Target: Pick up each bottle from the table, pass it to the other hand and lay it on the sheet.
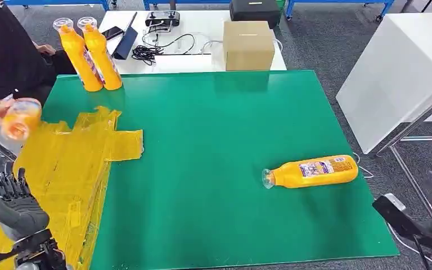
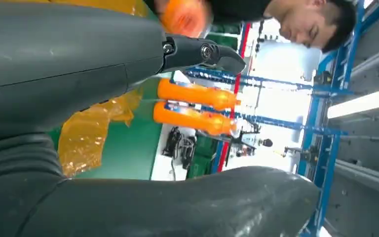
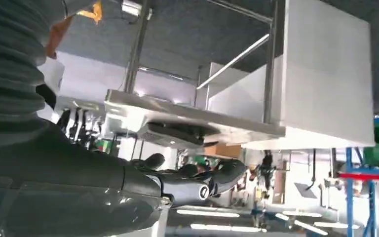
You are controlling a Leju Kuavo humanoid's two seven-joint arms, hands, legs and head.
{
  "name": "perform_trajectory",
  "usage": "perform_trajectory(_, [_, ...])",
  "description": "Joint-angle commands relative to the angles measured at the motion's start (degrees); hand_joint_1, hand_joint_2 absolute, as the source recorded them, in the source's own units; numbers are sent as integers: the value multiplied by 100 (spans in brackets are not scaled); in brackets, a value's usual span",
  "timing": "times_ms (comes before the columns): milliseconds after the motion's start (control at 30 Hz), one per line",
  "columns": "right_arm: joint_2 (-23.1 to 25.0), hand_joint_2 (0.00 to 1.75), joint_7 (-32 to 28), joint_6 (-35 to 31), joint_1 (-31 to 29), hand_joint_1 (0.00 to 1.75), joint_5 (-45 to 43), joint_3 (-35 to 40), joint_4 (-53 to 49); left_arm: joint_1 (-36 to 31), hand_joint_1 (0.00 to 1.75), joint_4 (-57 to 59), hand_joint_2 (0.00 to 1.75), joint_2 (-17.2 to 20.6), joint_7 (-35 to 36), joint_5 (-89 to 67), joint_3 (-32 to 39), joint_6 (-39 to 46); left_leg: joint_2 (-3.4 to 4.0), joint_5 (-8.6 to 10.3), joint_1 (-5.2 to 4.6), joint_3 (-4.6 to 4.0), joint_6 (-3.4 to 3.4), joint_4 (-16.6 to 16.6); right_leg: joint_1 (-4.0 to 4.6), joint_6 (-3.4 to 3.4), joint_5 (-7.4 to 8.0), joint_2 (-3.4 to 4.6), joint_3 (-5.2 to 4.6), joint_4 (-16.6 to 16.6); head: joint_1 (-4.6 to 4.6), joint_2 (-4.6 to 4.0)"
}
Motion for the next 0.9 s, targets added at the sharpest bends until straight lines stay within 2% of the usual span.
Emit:
perform_trajectory(33, [-253,175,446,-394,-1629,0,-9,2059,2283,-416,0,587,0,196,97,-22,-212,-51,45,4,12,27,-11,-19,11,-5,21,43,17,-25,0,0])
perform_trajectory(267, [-95,175,475,-510,-2377,0,167,2643,3122,-519,0,662,0,240,181,-55,-247,-79,26,0,11,21,-10,-13,10,-3,11,29,14,-16,-2,0])
perform_trajectory(600, [-68,175,474,-442,-2593,0,256,2973,3262,-547,0,622,0,237,219,-53,-215,-102,2,1,6,-4,-7,-5,5,-2,4,9,-2,-4,2,0])
perform_trajectory(900, [-482,175,207,149,-3043,0,426,3930,3879,-615,0,707,0,277,206,112,-175,-143,-3,2,2,-8,-5,-4,2,-1,2,5,-6,-1,0,0])
